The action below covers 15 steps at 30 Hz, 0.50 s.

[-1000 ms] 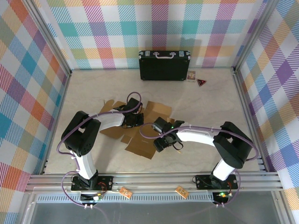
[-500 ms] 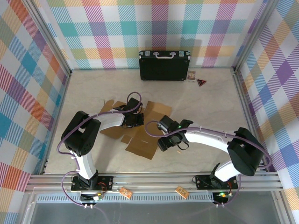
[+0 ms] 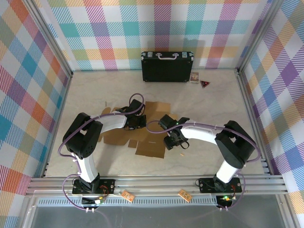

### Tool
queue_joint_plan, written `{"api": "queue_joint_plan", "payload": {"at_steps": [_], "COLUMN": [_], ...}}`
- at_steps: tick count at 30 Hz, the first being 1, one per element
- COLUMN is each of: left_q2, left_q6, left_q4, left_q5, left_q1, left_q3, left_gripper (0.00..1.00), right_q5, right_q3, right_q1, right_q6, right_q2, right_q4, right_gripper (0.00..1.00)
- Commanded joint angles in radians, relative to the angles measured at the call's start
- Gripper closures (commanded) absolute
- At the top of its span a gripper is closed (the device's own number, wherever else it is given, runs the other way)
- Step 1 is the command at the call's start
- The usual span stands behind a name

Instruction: Fold the paper box

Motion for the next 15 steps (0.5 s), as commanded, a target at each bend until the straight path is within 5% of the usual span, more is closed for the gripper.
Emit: {"api": "queue_joint_plan", "payload": {"at_steps": [1,15], "left_q2": [0.091,0.090], "left_q6": [0.015,0.016], "left_q4": [-0.180,-0.181], "left_q5": [-0.017,-0.018], "left_q1": [0.002,0.000], "left_q3": [-0.054,-0.052], "left_gripper": [1.00,1.00], "right_q5": [-0.032,-0.089], "right_q3": [0.032,0.073], "right_q1": [-0.056,-0.083], "right_q6": [0.050,0.048], "right_q2": [0.027,-0.141], "right_q4": [-0.001,-0.079], "right_gripper": [0.36,0.34]}}
